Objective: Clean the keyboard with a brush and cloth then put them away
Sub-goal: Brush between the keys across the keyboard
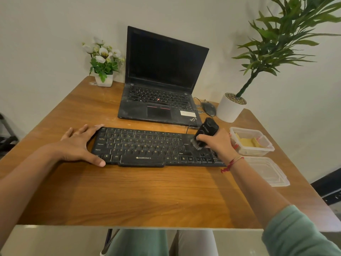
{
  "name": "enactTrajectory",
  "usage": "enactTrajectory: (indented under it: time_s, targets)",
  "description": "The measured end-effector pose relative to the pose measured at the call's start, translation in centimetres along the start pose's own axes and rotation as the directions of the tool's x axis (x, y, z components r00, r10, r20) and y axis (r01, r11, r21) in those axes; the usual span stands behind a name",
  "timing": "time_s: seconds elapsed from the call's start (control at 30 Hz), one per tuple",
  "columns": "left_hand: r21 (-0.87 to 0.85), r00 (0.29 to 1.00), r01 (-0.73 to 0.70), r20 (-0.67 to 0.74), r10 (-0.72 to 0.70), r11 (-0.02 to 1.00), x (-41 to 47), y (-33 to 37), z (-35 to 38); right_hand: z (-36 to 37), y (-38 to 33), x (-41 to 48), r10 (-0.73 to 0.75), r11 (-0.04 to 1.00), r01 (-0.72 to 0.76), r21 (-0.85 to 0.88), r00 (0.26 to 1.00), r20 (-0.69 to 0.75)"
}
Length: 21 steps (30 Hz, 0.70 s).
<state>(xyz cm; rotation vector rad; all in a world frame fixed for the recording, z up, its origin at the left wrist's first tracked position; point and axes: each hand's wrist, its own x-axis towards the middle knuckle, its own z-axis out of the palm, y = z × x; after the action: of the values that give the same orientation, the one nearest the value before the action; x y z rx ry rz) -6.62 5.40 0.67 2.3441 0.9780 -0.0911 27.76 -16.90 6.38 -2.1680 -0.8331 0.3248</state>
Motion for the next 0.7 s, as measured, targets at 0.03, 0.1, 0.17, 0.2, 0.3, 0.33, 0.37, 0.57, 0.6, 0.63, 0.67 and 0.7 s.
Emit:
enactTrajectory:
  time_s: [0.03,0.1,0.17,0.2,0.3,0.33,0.37,0.57,0.6,0.63,0.67,0.7]
  targets:
    - [0.002,1.000,-0.001,-0.001,0.001,1.000,0.0,-0.1,0.0,-0.5,0.2,0.2,-0.016,0.999,0.014,-0.031,0.998,-0.061]
    - [0.004,1.000,-0.001,-0.009,0.001,1.000,0.1,-0.3,0.1,-0.6,0.1,0.2,-0.052,0.991,0.036,-0.130,0.992,-0.116]
    - [0.011,1.000,0.001,-0.006,-0.001,1.000,0.2,-0.3,0.1,0.2,-0.2,-0.2,-0.076,0.985,0.067,-0.161,0.996,-0.051]
    - [0.009,1.000,0.001,-0.005,-0.001,1.000,0.2,-0.3,0.1,0.6,-0.3,-0.4,-0.070,0.987,0.070,-0.145,0.998,0.002]
    - [0.009,1.000,0.000,-0.005,0.000,1.000,0.2,-0.2,0.0,0.4,0.1,-0.2,-0.007,0.999,0.008,-0.035,0.999,0.042]
    - [0.010,1.000,0.001,-0.002,-0.001,1.000,0.2,-0.3,0.0,0.0,0.3,0.1,-0.001,0.999,0.002,-0.040,1.000,0.015]
    - [0.012,1.000,0.002,-0.001,-0.002,1.000,0.2,-0.3,0.1,-0.5,0.3,0.2,-0.017,0.997,0.015,-0.071,1.000,-0.026]
    - [-0.005,1.000,0.001,-0.009,-0.002,1.000,0.1,-0.2,0.0,1.0,-1.4,-1.2,-0.122,0.971,0.122,-0.208,0.992,0.012]
    - [-0.005,1.000,0.003,-0.010,-0.003,1.000,0.1,-0.2,0.0,1.1,-1.4,-1.4,-0.115,0.971,0.118,-0.207,0.993,0.029]
    - [-0.002,1.000,0.004,-0.008,-0.004,1.000,0.1,-0.1,0.0,0.8,-1.2,-1.2,-0.091,0.977,0.095,-0.189,0.995,0.030]
    - [0.001,1.000,0.005,-0.005,-0.005,1.000,0.1,0.0,0.0,0.2,-0.8,-1.0,-0.069,0.984,0.071,-0.160,0.997,0.018]
    - [0.004,1.000,0.005,-0.003,-0.005,1.000,0.1,0.0,0.0,-0.5,-0.5,-0.8,-0.048,0.991,0.047,-0.125,0.999,-0.003]
